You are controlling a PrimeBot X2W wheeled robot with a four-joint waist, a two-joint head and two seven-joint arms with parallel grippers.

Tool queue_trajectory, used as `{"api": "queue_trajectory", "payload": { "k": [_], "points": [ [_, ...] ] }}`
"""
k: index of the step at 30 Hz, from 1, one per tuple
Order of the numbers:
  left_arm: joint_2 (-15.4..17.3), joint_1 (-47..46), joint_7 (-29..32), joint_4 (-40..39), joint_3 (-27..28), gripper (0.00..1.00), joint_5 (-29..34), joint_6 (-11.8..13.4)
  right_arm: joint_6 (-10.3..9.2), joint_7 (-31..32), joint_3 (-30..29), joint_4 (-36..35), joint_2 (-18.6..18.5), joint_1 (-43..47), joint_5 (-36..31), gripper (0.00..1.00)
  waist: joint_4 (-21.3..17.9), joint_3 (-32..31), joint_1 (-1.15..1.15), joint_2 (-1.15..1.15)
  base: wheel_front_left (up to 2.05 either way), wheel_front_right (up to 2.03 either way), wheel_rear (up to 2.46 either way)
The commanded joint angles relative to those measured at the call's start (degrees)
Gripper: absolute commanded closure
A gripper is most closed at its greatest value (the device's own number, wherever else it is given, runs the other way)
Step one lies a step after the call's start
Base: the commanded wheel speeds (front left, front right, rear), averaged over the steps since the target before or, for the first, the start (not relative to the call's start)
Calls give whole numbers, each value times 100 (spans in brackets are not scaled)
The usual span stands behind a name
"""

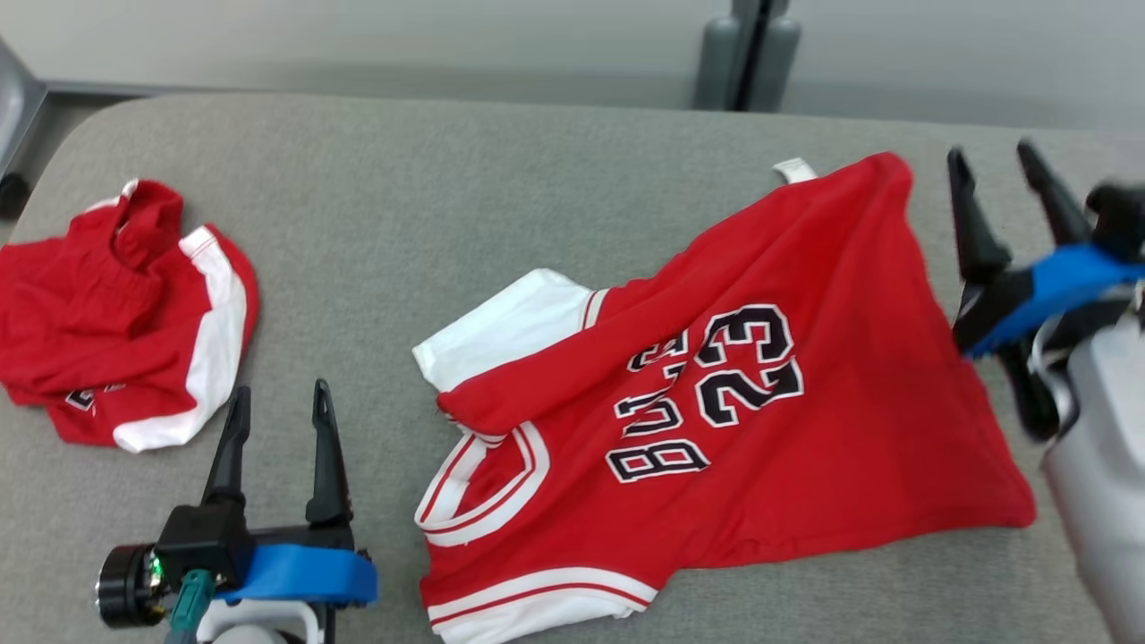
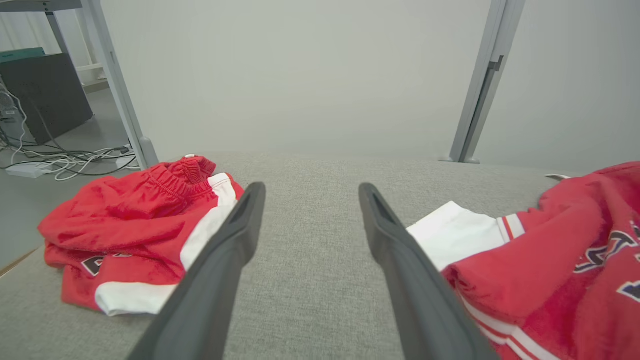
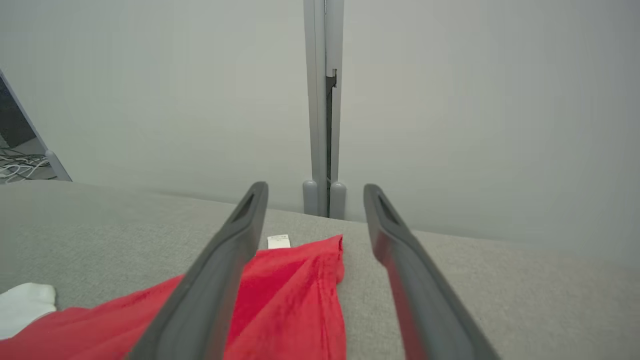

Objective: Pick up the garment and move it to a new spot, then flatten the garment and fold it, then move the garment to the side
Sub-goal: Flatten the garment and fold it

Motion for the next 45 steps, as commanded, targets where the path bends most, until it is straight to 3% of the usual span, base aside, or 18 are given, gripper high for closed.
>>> {"api": "queue_trajectory", "payload": {
  "k": [1,11,21,29,40,45],
  "points": [
    [-6,58,-17,16,71,0,39,-30,1,-21,-70,-197,37,265,45,0,-183,-200,0,1,0,0,0],
    [-6,375,-16,63,327,0,204,-213,1,-23,-796,-2088,538,2653,-88,0,-421,-516,0,1,0,0,0],
    [-2,523,-17,159,410,0,292,-299,1,-23,-1181,-3454,1344,4428,-732,0,-391,-744,0,1,0,0,0],
    [39,591,-16,301,295,0,414,-428,1,108,-1197,-3755,1586,4712,-914,0,-425,-850,0,1,0,0,0],
    [198,661,-14,943,-784,0,690,-711,1,222,-1227,-3784,1609,4606,-1064,0,-392,-992,0,1,0,0,0],
    [279,753,373,1293,-1122,0,613,-740,1,251,-1230,-3800,1610,4622,-1078,0,-412,-978,0,1,0,0,0]
  ]
}}
